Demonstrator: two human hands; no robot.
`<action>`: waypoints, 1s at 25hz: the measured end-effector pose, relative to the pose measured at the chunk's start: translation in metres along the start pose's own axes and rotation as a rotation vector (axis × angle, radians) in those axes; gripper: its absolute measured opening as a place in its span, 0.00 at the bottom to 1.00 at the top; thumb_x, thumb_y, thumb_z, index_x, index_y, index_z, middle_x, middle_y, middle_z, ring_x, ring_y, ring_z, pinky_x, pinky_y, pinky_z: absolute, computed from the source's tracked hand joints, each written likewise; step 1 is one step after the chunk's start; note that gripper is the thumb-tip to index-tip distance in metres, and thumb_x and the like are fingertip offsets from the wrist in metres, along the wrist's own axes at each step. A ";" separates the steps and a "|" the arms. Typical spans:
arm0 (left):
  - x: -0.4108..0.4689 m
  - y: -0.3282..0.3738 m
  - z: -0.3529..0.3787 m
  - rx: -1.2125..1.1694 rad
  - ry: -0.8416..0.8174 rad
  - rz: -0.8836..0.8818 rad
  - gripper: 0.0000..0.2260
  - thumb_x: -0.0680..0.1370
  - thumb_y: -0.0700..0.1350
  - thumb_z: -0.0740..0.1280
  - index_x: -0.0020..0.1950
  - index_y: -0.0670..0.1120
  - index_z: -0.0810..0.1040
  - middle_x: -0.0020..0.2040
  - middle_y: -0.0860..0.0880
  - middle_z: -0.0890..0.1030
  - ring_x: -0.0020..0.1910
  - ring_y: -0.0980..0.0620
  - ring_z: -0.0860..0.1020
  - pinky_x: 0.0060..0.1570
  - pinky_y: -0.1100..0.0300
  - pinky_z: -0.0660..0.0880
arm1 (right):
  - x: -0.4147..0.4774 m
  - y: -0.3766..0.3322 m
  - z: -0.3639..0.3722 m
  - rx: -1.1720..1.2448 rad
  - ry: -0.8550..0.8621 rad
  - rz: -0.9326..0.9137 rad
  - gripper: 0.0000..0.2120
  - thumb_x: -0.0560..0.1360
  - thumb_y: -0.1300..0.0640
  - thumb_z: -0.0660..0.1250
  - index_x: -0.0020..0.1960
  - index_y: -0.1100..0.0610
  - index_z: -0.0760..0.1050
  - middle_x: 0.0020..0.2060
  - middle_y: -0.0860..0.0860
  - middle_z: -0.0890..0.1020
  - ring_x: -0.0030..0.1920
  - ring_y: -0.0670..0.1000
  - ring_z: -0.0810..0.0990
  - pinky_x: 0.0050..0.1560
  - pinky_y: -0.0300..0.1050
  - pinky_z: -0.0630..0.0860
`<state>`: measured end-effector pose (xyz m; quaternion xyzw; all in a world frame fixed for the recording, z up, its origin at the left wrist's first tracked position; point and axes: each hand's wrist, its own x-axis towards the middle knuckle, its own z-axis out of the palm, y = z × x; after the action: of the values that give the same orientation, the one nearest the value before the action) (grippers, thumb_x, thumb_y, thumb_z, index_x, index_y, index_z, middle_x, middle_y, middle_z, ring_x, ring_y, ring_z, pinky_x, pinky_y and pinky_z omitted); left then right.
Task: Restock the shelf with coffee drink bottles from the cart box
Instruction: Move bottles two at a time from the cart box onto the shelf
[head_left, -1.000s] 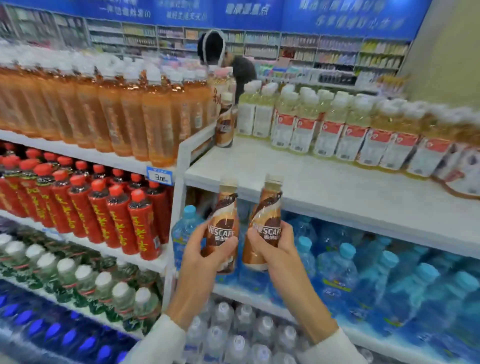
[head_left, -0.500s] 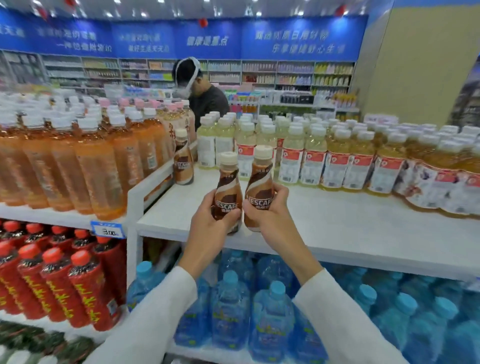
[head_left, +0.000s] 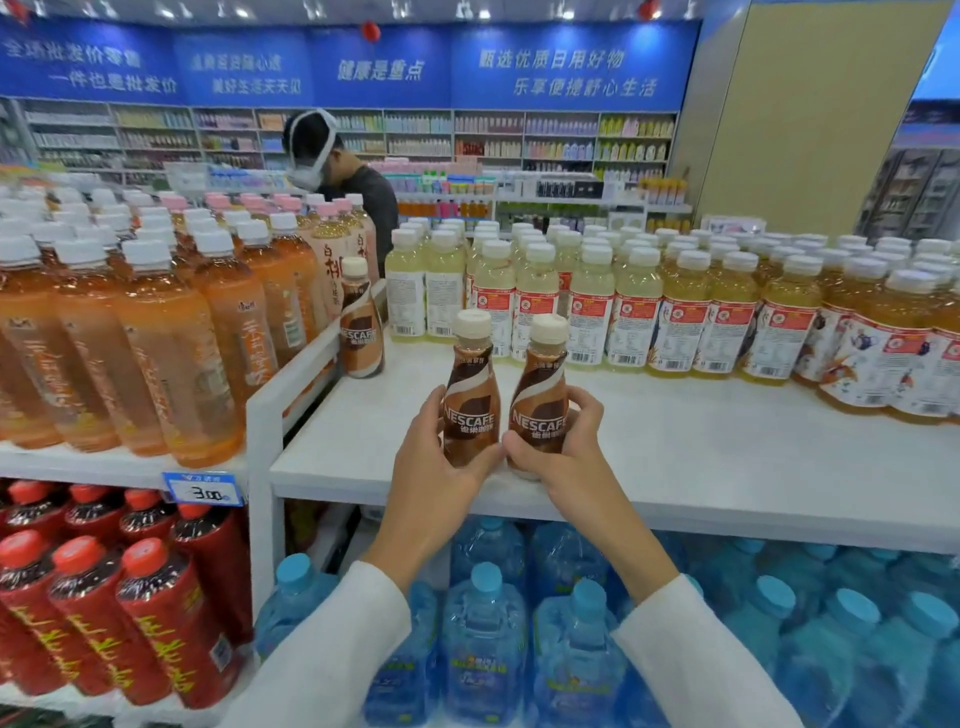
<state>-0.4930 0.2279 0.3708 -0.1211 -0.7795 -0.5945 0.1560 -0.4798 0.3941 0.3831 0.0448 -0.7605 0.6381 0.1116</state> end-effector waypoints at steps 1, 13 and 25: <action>-0.003 -0.002 -0.002 0.008 0.009 0.008 0.30 0.71 0.54 0.79 0.67 0.71 0.68 0.60 0.70 0.77 0.59 0.71 0.76 0.52 0.75 0.72 | -0.004 0.002 -0.002 -0.022 0.024 -0.001 0.39 0.75 0.57 0.76 0.74 0.48 0.52 0.62 0.40 0.71 0.52 0.26 0.77 0.50 0.24 0.73; 0.000 -0.005 0.004 0.058 0.169 0.007 0.27 0.65 0.54 0.83 0.54 0.69 0.70 0.51 0.67 0.80 0.52 0.70 0.79 0.48 0.73 0.76 | -0.015 0.006 -0.007 -0.210 0.195 -0.041 0.22 0.75 0.58 0.75 0.64 0.43 0.73 0.56 0.40 0.82 0.56 0.37 0.81 0.60 0.37 0.78; 0.018 -0.014 0.007 0.203 0.248 0.008 0.28 0.68 0.55 0.81 0.64 0.58 0.74 0.52 0.62 0.73 0.50 0.61 0.77 0.51 0.65 0.76 | -0.004 0.000 0.021 -0.245 0.353 -0.068 0.25 0.68 0.51 0.81 0.59 0.40 0.71 0.51 0.38 0.82 0.50 0.39 0.83 0.52 0.34 0.79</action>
<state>-0.5152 0.2308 0.3634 -0.0336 -0.8097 -0.5225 0.2649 -0.4777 0.3734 0.3789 -0.0557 -0.7991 0.5346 0.2692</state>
